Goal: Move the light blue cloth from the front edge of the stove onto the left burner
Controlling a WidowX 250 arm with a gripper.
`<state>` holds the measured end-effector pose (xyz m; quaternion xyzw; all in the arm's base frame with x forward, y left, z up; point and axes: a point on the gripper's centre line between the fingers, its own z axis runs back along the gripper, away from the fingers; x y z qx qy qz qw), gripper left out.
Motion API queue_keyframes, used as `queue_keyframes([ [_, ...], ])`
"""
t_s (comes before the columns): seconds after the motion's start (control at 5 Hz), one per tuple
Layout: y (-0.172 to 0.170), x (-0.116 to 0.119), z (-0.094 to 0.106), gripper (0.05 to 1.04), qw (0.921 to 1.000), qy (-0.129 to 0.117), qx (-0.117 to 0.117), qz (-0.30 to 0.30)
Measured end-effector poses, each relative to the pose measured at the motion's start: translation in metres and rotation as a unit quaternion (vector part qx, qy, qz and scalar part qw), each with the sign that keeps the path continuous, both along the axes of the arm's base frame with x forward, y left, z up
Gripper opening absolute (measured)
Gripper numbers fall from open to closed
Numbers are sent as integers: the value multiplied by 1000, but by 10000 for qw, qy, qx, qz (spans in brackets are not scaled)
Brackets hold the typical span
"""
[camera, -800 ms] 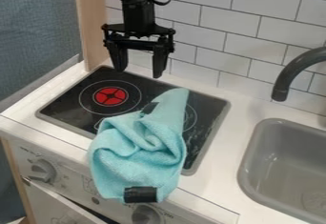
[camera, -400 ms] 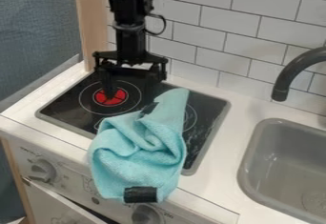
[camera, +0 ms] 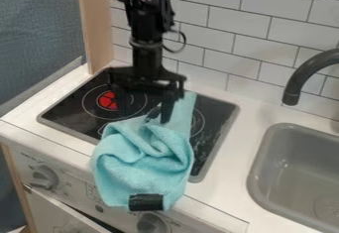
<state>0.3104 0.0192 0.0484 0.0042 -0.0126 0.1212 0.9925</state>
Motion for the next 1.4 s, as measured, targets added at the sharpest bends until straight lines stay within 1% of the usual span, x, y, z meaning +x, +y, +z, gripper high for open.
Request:
queue_keyframes([
  [0.2,-4,-2,-20,999,9997,252,-20,-27],
  [0.4,-4,4,-31,999,9994,336,-43,-44],
  [0.6,-8,17,-41,999,9991,384,1,-152],
  [0.8,-8,27,-43,1000,9992,359,-34,-148],
  [1.0,-3,39,-42,1000,9992,390,-44,-81],
  [1.2,4,55,-41,1000,9993,365,-72,44],
  [1.4,17,72,-42,999,9989,326,-156,303],
])
